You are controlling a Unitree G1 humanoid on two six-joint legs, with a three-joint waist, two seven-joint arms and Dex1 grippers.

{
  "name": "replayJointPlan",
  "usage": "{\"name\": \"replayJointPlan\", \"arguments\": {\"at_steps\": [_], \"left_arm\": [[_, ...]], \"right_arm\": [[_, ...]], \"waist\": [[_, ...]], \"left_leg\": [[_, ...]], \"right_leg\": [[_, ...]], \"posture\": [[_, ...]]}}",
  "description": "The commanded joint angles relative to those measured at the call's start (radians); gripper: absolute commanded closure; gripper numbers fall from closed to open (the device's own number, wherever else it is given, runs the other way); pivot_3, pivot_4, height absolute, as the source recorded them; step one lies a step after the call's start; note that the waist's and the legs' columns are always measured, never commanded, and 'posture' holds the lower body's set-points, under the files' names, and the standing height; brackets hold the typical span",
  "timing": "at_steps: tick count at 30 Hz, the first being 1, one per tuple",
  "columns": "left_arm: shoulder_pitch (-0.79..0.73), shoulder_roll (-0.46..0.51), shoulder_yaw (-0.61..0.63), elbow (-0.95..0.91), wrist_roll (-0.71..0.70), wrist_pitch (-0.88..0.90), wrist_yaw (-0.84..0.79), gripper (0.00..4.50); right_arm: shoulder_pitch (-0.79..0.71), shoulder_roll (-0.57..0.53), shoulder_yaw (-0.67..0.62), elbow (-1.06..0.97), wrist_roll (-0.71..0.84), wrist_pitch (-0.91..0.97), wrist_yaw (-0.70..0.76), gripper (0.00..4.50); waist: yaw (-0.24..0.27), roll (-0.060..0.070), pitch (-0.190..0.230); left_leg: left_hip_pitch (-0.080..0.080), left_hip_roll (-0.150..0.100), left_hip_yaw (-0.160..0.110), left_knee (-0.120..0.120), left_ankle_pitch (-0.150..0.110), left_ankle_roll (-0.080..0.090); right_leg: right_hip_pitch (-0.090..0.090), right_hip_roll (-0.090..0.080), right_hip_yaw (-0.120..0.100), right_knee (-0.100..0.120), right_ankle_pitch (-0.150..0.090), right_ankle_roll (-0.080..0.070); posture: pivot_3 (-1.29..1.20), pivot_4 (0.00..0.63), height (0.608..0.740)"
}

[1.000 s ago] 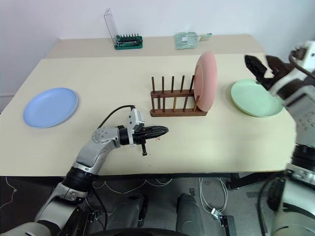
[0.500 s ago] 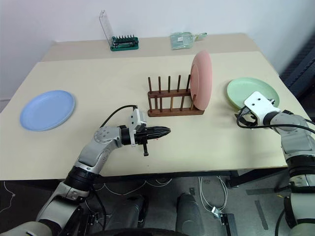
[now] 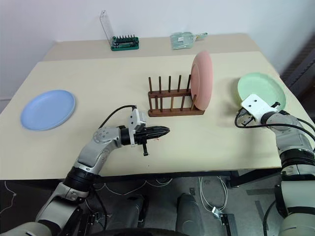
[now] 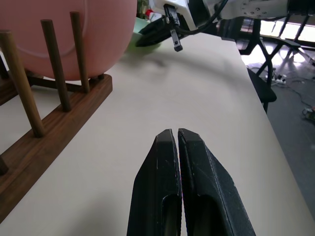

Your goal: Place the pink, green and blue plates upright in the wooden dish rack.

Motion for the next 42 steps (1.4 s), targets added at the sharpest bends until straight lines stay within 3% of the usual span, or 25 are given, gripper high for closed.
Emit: {"name": "replayJointPlan", "arguments": {"at_steps": [1,3,5,8,11,15,18,21,27,42], "left_arm": [[-0.004,0.000,0.007,-0.029,-0.007,-0.007,0.000,4.37],[-0.003,0.000,0.007,-0.030,-0.008,-0.006,-0.002,4.37],[-0.003,0.001,0.007,-0.029,-0.010,-0.005,-0.005,4.37],[-0.006,-0.001,0.004,-0.022,-0.010,-0.007,-0.011,4.37],[-0.009,-0.005,0.002,-0.018,-0.009,-0.011,-0.013,4.37],[-0.006,-0.010,0.002,-0.021,-0.008,-0.009,-0.007,4.37],[-0.004,-0.010,0.003,-0.022,-0.009,-0.007,-0.005,4.37],[0.004,-0.009,0.006,-0.032,-0.007,-0.007,0.005,4.37],[0.020,-0.003,0.017,-0.050,-0.009,-0.006,0.021,4.37],[0.063,0.085,0.143,-0.092,-0.014,-0.019,0.121,4.37]], "right_arm": [[-0.014,-0.033,-0.119,-0.179,0.069,0.000,-0.041,4.46],[-0.012,-0.038,-0.162,-0.274,0.092,0.037,-0.050,4.46],[-0.057,-0.026,-0.249,-0.448,0.216,0.136,-0.021,4.46],[-0.175,0.017,-0.354,-0.761,0.625,0.443,0.072,4.46],[-0.212,0.046,-0.402,-0.944,0.908,0.669,0.098,4.46],[-0.206,0.130,-0.375,-1.145,1.304,0.876,0.052,4.46],[-0.210,0.179,-0.365,-1.156,1.367,0.917,-0.032,4.46],[-0.181,0.309,-0.301,-1.100,1.451,0.982,-0.219,4.46],[-0.182,0.399,-0.313,-0.967,1.496,1.029,-0.422,4.46],[-0.190,0.425,-0.297,-0.881,1.416,1.056,-0.454,4.46]], "waist": [[-0.003,0.001,0.000],[-0.002,0.001,0.000],[0.000,0.001,0.000],[-0.005,0.004,0.002],[0.003,0.001,0.001],[0.008,-0.004,-0.001],[0.010,-0.004,0.000],[0.007,-0.004,-0.001],[0.004,-0.003,0.000],[0.001,-0.003,-0.001]], "left_leg": [[0.000,0.000,0.001,0.000,0.000,0.000],[0.000,0.000,0.001,0.000,0.000,0.000],[0.000,0.000,0.001,0.000,0.000,0.000],[-0.002,0.001,0.001,0.000,0.000,0.000],[-0.002,0.002,-0.001,-0.001,-0.001,0.001],[-0.003,0.003,-0.003,0.001,-0.001,0.002],[-0.004,0.002,-0.001,0.002,-0.002,0.003],[-0.003,0.001,-0.001,0.002,-0.002,0.003],[-0.005,0.001,0.000,0.000,-0.002,0.003],[-0.005,0.001,0.001,0.000,-0.002,0.003]], "right_leg": [[0.000,0.000,0.001,0.000,0.000,0.000],[-0.001,0.000,0.001,0.000,0.000,0.000],[-0.001,0.000,0.001,0.000,0.000,0.000],[-0.002,0.000,0.002,0.000,0.000,0.001],[-0.004,0.001,0.001,0.001,0.000,0.001],[-0.001,0.001,-0.002,-0.001,0.000,0.000],[-0.002,-0.002,0.001,-0.001,0.000,0.000],[-0.002,-0.001,0.001,-0.001,0.000,0.000],[-0.008,0.000,0.002,0.002,0.001,0.000],[-0.009,0.001,0.002,0.003,0.001,0.000]], "posture": [[0.00,0.150,0.740],[0.00,0.150,0.740],[0.00,0.150,0.740],[0.00,0.150,0.740],[0.00,0.150,0.740],[0.00,0.150,0.740],[0.00,0.150,0.740],[0.00,0.150,0.740],[0.00,0.150,0.740],[0.00,0.150,0.740]]}}
